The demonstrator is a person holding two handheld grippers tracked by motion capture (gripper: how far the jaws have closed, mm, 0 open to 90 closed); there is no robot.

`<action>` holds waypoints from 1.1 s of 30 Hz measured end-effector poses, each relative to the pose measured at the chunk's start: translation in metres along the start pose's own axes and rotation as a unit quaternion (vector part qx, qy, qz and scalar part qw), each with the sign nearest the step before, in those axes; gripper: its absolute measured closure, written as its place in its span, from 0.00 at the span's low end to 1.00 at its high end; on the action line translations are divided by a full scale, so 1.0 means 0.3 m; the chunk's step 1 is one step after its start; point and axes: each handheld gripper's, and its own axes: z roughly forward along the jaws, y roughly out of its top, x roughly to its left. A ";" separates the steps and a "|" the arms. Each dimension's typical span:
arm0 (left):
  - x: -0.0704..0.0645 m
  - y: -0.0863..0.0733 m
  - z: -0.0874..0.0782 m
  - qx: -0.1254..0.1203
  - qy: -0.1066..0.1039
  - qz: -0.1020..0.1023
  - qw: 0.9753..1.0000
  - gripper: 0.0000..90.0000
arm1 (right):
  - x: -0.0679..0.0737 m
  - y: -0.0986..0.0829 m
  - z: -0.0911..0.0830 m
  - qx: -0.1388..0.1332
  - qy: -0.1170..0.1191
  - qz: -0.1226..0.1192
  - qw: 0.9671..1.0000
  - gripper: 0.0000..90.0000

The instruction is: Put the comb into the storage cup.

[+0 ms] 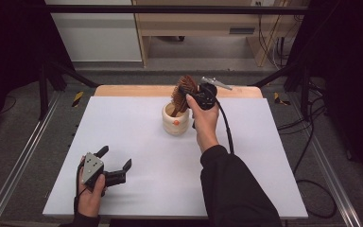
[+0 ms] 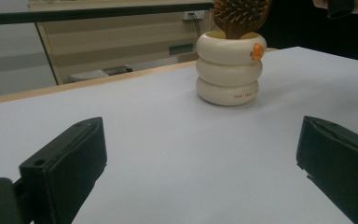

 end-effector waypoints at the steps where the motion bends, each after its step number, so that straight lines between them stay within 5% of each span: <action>1: -0.001 0.000 0.000 0.000 0.000 0.000 1.000 0.02 | -0.001 0.000 0.000 0.000 0.000 0.000 1.000 0.54; 33: -0.001 0.000 0.001 0.001 -0.002 0.001 1.000 0.02 | -0.029 -0.003 -0.007 0.002 0.000 0.016 1.000 0.53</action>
